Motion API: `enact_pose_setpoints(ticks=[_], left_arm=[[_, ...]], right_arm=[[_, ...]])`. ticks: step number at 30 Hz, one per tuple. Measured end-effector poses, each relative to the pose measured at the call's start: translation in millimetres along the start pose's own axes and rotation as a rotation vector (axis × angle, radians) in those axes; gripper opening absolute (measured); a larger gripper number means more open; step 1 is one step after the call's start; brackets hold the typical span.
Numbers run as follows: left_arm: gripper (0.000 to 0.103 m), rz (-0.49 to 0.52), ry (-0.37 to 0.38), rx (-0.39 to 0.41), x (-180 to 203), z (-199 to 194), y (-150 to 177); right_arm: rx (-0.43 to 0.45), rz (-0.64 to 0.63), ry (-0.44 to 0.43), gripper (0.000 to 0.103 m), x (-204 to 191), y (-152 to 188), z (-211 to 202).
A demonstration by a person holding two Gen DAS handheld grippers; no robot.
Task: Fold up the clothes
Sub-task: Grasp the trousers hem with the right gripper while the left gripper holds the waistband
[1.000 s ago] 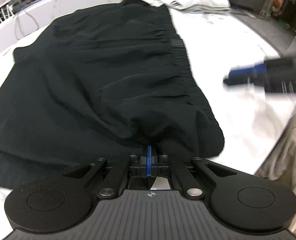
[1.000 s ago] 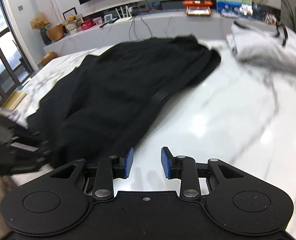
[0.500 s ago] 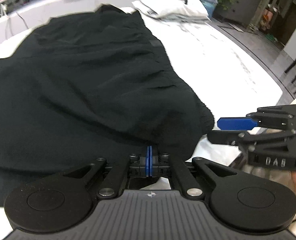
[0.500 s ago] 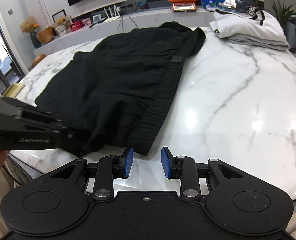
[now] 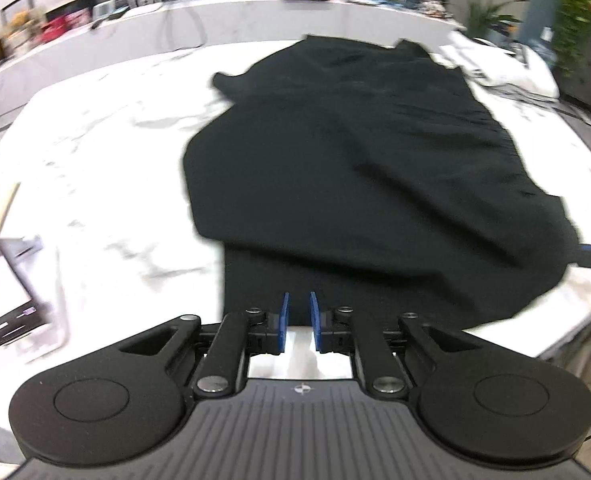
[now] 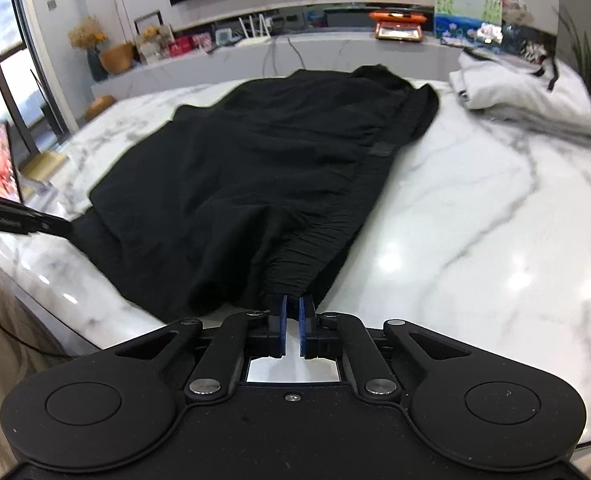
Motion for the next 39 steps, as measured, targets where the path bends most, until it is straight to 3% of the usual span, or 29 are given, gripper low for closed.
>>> enact_pose_setpoints(ticks=[6, 13, 15, 18, 26, 30, 34, 36, 39], left_arm=[[0.032, -0.016, -0.010, -0.026, -9, 17, -4], [0.033, 0.038, 0.014, -0.053, -2, 24, 0], [0.028, 0.071, -0.017, -0.049, -5, 25, 1], [0.002, 0.071, -0.018, -0.052, -8, 29, -4], [0.001, 0.087, -0.065, -0.002, -16, 8, -10], [0.002, 0.084, -0.071, -0.040, -19, -5, -1], [0.003, 0.149, -0.046, -0.159, -9, 1, 16], [0.005, 0.175, -0.054, -0.172, -6, 0, 19], [0.020, 0.243, -0.077, -0.135, 2, -8, 16]], right_arm=[[-0.025, -0.024, 0.115, 0.004, 28, 1, -10], [-0.031, -0.014, 0.127, 0.004, 36, 5, -10], [-0.030, -0.010, 0.122, 0.004, 36, 6, -9], [-0.029, -0.005, 0.119, 0.004, 36, 7, -8], [-0.033, 0.009, 0.131, 0.004, 38, 8, -6], [-0.048, 0.009, 0.141, 0.004, 39, 8, -7], [-0.065, -0.007, 0.145, 0.004, 39, 9, -7], [-0.076, -0.032, 0.138, 0.005, 37, 8, -10], [-0.083, -0.083, 0.127, 0.008, 35, 6, -17]])
Point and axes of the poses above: each gripper's, at about its wrist camera, not at the fingertips, and z roughly the way its jaws point, x to its right, y to its underside, the point moved 7 cm from there along z, roughly the way its jaws point, and after that the axes turned 1 degree about x, right-handed, at the moved point
